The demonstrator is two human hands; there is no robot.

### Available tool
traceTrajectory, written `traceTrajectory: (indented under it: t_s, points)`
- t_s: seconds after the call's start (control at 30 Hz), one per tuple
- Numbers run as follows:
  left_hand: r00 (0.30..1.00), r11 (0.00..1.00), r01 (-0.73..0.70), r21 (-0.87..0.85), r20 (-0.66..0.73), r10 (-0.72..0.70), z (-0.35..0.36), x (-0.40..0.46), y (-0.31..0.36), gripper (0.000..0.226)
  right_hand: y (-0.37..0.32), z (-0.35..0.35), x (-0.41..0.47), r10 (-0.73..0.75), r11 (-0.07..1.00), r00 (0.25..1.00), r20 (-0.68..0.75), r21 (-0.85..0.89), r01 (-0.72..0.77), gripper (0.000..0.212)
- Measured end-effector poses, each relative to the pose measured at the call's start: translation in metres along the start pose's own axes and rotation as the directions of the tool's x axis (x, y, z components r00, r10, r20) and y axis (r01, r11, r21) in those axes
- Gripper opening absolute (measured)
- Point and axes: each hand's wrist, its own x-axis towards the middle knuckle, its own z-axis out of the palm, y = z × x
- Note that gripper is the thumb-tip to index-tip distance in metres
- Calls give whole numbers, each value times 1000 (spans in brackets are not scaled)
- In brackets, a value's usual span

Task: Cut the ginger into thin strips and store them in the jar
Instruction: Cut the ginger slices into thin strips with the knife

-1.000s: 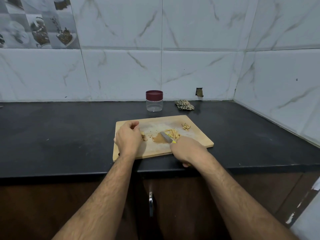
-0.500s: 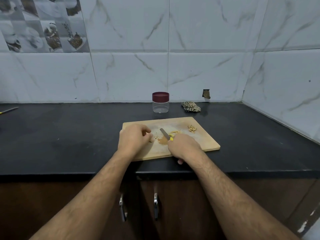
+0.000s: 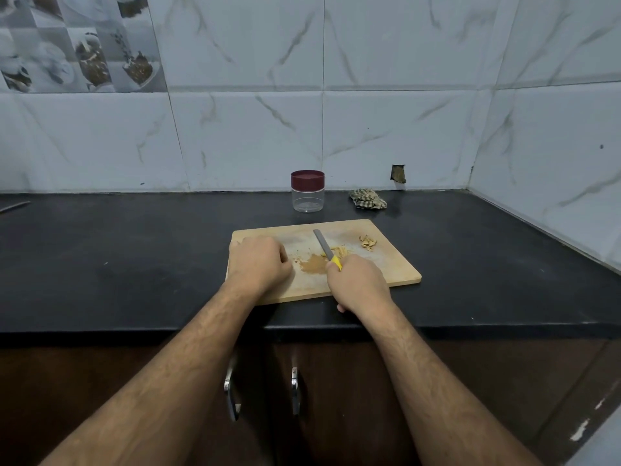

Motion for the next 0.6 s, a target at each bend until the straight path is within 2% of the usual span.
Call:
traceTrajectory:
  t_s: [0.13,0.27,0.5,0.6]
  points:
    - [1000,997,5,-79,21,-3,1,0,1,16,1,4,5,11,1000,1000,-4,-11,-11,37]
    - [997,996,-72,-61,-9,71,6,-1,12,19,2,5,5,-4,999,1000,-16,-35,3,38]
    - [997,997,-65,-38,32,67,6,12,29,17,-1,3,1,-1,999,1000,-7,-47,0,39]
    - [997,994,-79,-70,-13,78,11,10,24,18,-4,-4,-4,5,997,999,41,-74,-2,33]
